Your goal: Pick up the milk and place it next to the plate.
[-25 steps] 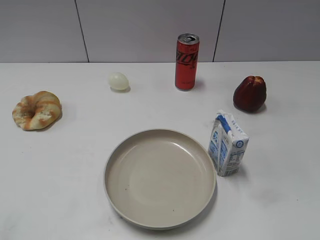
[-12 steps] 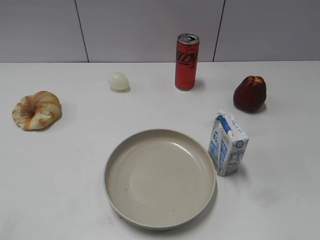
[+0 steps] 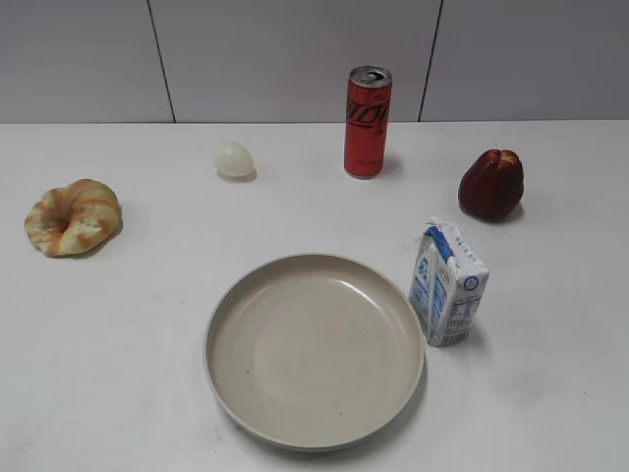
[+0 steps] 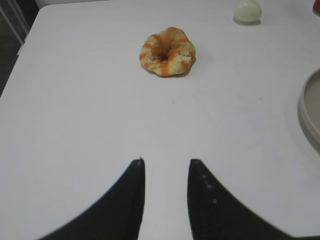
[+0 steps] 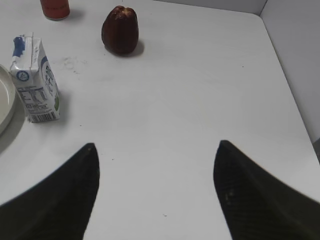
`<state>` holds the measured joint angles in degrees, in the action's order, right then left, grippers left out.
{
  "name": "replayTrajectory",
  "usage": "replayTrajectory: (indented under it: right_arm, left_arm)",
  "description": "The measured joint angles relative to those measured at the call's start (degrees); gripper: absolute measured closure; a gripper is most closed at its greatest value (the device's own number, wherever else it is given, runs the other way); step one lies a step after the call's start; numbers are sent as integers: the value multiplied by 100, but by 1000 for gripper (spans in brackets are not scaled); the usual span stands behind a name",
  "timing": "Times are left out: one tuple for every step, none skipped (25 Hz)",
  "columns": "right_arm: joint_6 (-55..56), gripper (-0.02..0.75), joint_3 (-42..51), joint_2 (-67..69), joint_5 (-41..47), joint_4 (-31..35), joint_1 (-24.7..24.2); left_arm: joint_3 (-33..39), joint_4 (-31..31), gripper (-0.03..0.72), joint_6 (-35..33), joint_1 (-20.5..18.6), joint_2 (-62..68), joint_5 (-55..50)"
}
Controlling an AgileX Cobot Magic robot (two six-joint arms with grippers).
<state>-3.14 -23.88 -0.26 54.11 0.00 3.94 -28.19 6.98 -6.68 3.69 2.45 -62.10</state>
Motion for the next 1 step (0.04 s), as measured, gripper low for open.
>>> replayTrajectory:
  right_arm:
    - [0,199,0,0,0,0,0]
  left_arm:
    - [0,0,459,0,0,0,0]
